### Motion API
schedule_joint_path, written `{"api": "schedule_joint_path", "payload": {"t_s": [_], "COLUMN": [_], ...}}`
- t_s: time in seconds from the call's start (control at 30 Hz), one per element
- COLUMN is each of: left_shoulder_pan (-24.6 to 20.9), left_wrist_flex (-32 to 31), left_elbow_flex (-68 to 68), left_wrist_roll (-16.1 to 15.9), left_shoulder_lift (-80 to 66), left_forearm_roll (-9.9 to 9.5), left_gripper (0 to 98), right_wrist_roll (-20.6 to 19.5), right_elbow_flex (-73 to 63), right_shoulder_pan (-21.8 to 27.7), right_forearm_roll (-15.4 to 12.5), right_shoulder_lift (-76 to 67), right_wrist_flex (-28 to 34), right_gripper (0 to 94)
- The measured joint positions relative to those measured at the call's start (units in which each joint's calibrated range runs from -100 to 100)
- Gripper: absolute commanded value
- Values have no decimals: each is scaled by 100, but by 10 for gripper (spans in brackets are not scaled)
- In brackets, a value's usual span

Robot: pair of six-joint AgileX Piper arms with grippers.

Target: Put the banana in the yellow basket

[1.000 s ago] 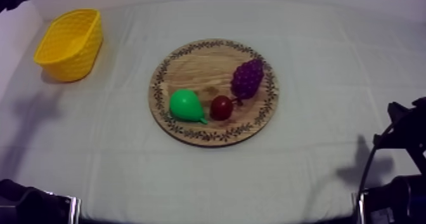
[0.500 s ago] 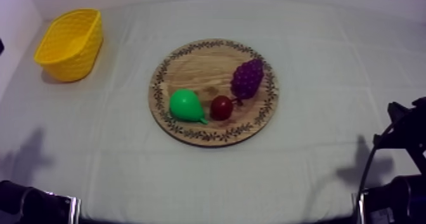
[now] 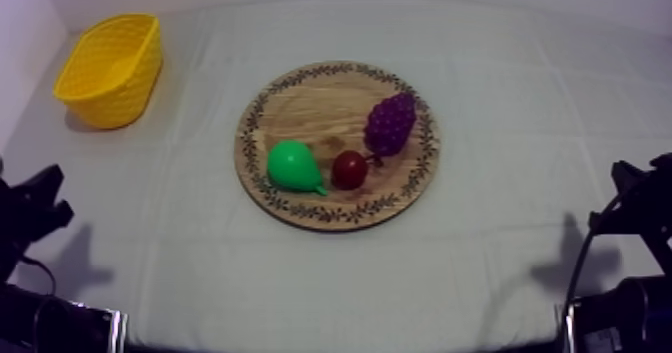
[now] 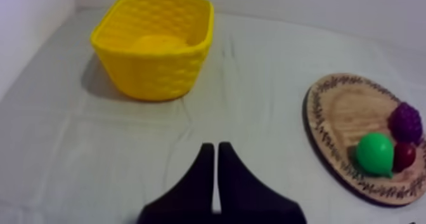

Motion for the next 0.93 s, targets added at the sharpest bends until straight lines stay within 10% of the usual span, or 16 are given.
{"api": "schedule_joint_path", "payload": {"t_s": [0.93], "left_shoulder_pan": [-17], "left_wrist_flex": [-1044], "left_elbow_flex": [804], "left_wrist_roll": [665], "left_shoulder_lift": [-452], "left_forearm_roll": [0], "left_gripper": [1], "right_wrist_roll": [0], "right_elbow_flex": [0], "right_shoulder_pan": [0], "right_forearm_roll": [0], "right_shoulder_lift": [0], "right_wrist_flex": [18], "right_gripper": [6]}}
